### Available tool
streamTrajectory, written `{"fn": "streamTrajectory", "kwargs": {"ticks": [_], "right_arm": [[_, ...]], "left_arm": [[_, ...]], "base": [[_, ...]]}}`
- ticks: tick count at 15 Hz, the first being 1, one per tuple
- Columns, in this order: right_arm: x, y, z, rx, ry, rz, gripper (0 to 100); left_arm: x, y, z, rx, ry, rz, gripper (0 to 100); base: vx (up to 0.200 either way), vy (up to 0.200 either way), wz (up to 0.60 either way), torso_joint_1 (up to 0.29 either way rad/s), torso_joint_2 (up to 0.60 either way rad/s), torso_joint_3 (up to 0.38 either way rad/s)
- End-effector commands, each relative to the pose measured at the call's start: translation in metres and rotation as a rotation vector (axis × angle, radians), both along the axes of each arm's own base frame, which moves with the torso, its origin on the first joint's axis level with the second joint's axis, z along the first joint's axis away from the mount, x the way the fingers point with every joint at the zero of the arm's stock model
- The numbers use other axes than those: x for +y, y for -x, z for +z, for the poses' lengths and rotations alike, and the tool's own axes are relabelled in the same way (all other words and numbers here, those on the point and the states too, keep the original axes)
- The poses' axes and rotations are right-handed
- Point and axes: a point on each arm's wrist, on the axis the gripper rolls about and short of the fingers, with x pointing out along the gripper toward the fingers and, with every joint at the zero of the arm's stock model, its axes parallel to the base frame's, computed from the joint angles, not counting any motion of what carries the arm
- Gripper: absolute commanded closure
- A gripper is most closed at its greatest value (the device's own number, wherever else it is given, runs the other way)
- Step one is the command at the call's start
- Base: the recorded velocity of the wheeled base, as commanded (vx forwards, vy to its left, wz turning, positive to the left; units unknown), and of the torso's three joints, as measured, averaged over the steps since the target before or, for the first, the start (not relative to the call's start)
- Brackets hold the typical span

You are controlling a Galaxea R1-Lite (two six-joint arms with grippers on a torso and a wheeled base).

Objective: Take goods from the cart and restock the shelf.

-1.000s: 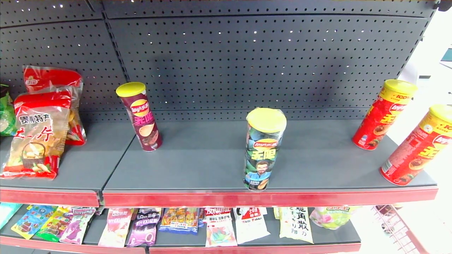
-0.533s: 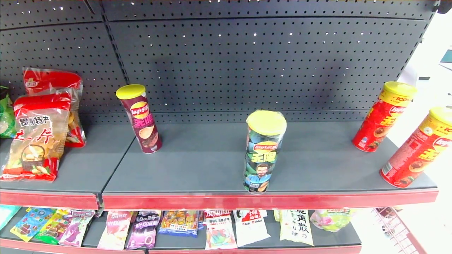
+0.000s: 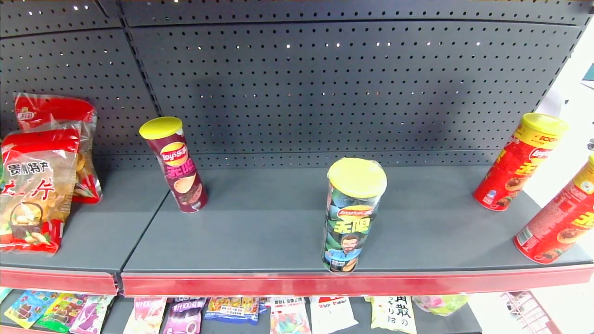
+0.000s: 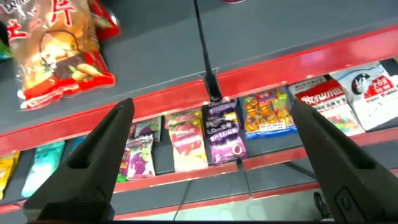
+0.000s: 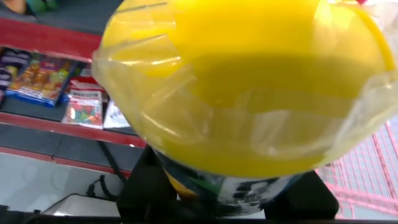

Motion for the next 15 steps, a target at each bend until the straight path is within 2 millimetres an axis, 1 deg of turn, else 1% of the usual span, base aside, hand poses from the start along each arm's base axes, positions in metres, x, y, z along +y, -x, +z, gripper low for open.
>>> {"fn": "streamTrajectory", "kwargs": {"ticks": [1,2,4,5,6,7,8,9,11,12,13,15], "right_arm": [[0.005,-0.03,0.043,0.037,-0.034,0.129,100],[0.009,-0.042,0.058,0.054,-0.06,0.235,100],[0.015,-0.066,0.077,0.098,-0.076,0.327,100],[0.02,-0.082,0.085,0.123,-0.078,0.369,100],[0.025,-0.093,0.09,0.125,-0.08,0.395,100],[0.034,-0.122,0.094,0.098,-0.09,0.418,100],[0.039,-0.141,0.093,0.078,-0.092,0.419,100],[0.043,-0.156,0.092,0.072,-0.092,0.422,100],[0.055,-0.205,0.085,0.071,-0.093,0.423,100],[0.059,-0.22,0.083,0.072,-0.093,0.423,100],[0.067,-0.243,0.086,0.048,-0.095,0.438,100],[0.081,-0.267,0.089,0.041,-0.096,0.475,100]], "left_arm": [[0.003,0.009,-0.006,-0.038,0.037,-0.036,0],[0.004,0.012,-0.008,-0.041,0.063,-0.086,0],[0.003,0.016,-0.012,-0.039,0.1,-0.155,0],[0.004,0.016,-0.016,-0.037,0.098,-0.146,0],[0.004,0.017,-0.018,-0.038,0.094,-0.131,0],[0.004,0.016,-0.021,-0.022,0.092,-0.132,0],[0.003,0.014,-0.02,-0.01,0.093,-0.128,0],[0.003,0.014,-0.018,-0.004,0.104,-0.125,0],[0.001,0.01,-0.009,0.013,0.124,-0.124,0],[0.0,0.009,-0.005,0.022,0.135,-0.122,0],[-0.001,0.007,0.001,0.03,0.148,-0.136,0],[-0.002,0.006,0.003,0.037,0.152,-0.16,0]], "base": [[0.0,0.0,0.0,0.0,0.0,0.0],[0.0,0.0,0.0,0.0,0.0,0.0],[0.0,0.0,0.0,0.0,0.0,0.0],[0.0,0.0,0.0,0.0,0.0,0.0],[0.0,0.0,0.0,0.0,0.0,0.0],[0.0,0.0,0.0,0.0,0.0,0.0],[0.0,0.0,0.0,0.0,0.0,0.0],[0.0,0.0,0.0,0.0,0.0,0.0],[0.0,0.0,0.0,0.0,0.0,0.0],[0.0,0.0,0.0,0.0,0.0,0.0],[0.0,0.0,0.0,0.0,0.0,0.0],[0.0,0.0,0.0,0.0,0.0,0.0]]}}
